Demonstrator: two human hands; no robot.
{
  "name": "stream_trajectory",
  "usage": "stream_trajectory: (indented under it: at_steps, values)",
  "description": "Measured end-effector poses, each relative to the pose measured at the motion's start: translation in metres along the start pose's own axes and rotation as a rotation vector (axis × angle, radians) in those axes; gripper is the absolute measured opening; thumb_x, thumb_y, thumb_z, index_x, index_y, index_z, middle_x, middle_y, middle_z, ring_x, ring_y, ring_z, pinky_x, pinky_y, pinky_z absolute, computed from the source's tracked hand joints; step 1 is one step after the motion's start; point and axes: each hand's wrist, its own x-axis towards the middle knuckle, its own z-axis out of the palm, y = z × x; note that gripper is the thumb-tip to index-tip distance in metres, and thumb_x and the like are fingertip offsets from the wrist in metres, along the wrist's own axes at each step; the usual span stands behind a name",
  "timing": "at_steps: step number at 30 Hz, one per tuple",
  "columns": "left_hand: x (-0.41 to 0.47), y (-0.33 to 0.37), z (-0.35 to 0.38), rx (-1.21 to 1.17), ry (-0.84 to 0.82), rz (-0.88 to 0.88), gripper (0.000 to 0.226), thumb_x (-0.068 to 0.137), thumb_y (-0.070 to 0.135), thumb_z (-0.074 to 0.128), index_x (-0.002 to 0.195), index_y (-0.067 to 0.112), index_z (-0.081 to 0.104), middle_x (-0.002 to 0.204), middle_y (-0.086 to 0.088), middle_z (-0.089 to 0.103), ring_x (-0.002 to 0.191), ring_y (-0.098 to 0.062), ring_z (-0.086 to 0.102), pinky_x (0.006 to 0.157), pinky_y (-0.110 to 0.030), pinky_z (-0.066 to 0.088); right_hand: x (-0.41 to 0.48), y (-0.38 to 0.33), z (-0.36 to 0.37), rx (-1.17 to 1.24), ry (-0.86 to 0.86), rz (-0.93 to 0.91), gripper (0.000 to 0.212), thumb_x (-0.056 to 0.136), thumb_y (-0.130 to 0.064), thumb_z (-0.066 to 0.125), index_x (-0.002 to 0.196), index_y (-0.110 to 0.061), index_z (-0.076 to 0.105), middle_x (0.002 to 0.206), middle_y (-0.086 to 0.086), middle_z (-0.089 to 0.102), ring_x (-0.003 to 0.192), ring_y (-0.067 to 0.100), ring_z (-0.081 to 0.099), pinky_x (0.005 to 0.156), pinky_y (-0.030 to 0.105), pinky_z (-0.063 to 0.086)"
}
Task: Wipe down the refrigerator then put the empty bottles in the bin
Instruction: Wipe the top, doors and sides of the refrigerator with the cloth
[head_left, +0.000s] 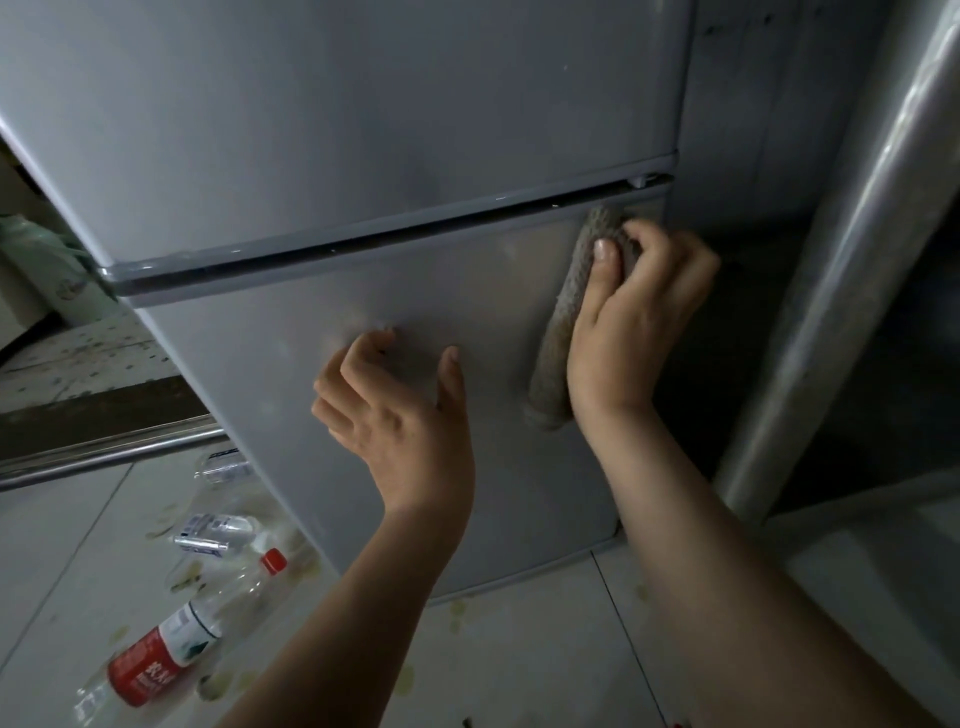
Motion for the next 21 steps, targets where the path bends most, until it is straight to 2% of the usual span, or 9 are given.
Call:
stream_trajectory:
  at_steps: [3,6,8,11,13,15,18,21]
  values:
    - [0.000,0.000,-0.001,-0.017,-0.005,-0.005,0.047,0.076,0.031,0.067,0.107,-0.001,0.051,0.110,-0.023,0.047,0.099,-0.034,0.039,0.088,-0.023,0.017,-0.028,0.020,-0.006,-0.034,-0.057,0.057,0.019,0.097,-0.032,0.041,0.109,-0.017,0.043,0.109,0.026,0.051,0.098,0.033,0.051,0.086,0.032,0.041]
    - [0.000,-0.002,-0.001,-0.017,0.003,0.024,0.046,0.077,0.031,0.066,0.106,-0.001,0.052,0.108,-0.024,0.048,0.095,-0.022,0.033,0.089,-0.022,0.017,-0.049,0.038,-0.017,-0.057,-0.170,0.121,0.022,0.097,-0.035,0.040,0.111,-0.017,0.041,0.114,0.026,0.047,0.098,0.037,0.054,0.083,0.046,0.050]
    - [0.000,-0.003,-0.002,-0.019,0.006,0.024,0.046,0.077,0.031,0.068,0.105,-0.001,0.052,0.108,-0.024,0.049,0.094,-0.021,0.031,0.088,-0.025,0.019,-0.051,0.040,-0.022,-0.052,-0.214,0.144,0.024,0.096,-0.035,0.043,0.111,-0.015,0.043,0.114,0.025,0.046,0.098,0.036,0.053,0.079,0.047,0.052]
    - [0.000,-0.003,-0.001,-0.003,0.021,0.036,0.045,0.076,0.029,0.071,0.104,-0.002,0.053,0.106,-0.025,0.050,0.094,-0.022,0.031,0.088,-0.030,0.022,-0.043,0.030,-0.024,-0.008,-0.220,0.201,0.028,0.094,-0.026,0.046,0.111,-0.004,0.051,0.114,0.023,0.045,0.096,0.030,0.052,0.078,0.037,0.051]
    - [0.000,-0.003,0.000,-0.009,0.026,0.035,0.045,0.076,0.029,0.071,0.104,-0.002,0.053,0.107,-0.024,0.050,0.095,-0.022,0.032,0.088,-0.028,0.021,-0.031,0.021,-0.022,0.018,-0.196,0.232,0.028,0.094,-0.022,0.049,0.111,0.000,0.053,0.114,0.021,0.045,0.096,0.023,0.050,0.079,0.029,0.046]
    - [0.000,-0.004,0.000,-0.016,0.024,0.026,0.045,0.076,0.030,0.069,0.105,0.000,0.052,0.107,-0.024,0.049,0.096,-0.022,0.032,0.088,-0.026,0.020,-0.013,0.015,-0.019,0.075,-0.141,0.251,0.030,0.093,-0.023,0.049,0.108,0.003,0.055,0.110,0.018,0.045,0.095,0.026,0.051,0.082,0.028,0.044]
    - [-0.001,-0.004,0.001,-0.010,0.017,0.023,0.046,0.076,0.033,0.067,0.105,0.000,0.051,0.107,-0.023,0.049,0.095,-0.023,0.032,0.089,-0.031,0.022,0.008,0.010,-0.012,0.152,-0.078,0.249,0.031,0.092,-0.022,0.050,0.105,0.005,0.056,0.105,0.010,0.040,0.094,0.031,0.052,0.086,0.027,0.040]
    - [0.000,-0.005,0.002,-0.006,0.022,0.029,0.046,0.076,0.035,0.066,0.105,0.001,0.051,0.107,-0.022,0.049,0.096,-0.026,0.035,0.090,-0.032,0.023,0.004,0.011,-0.008,0.161,-0.061,0.279,0.030,0.092,-0.020,0.053,0.108,0.005,0.055,0.108,0.016,0.042,0.094,0.022,0.047,0.085,0.012,0.035]
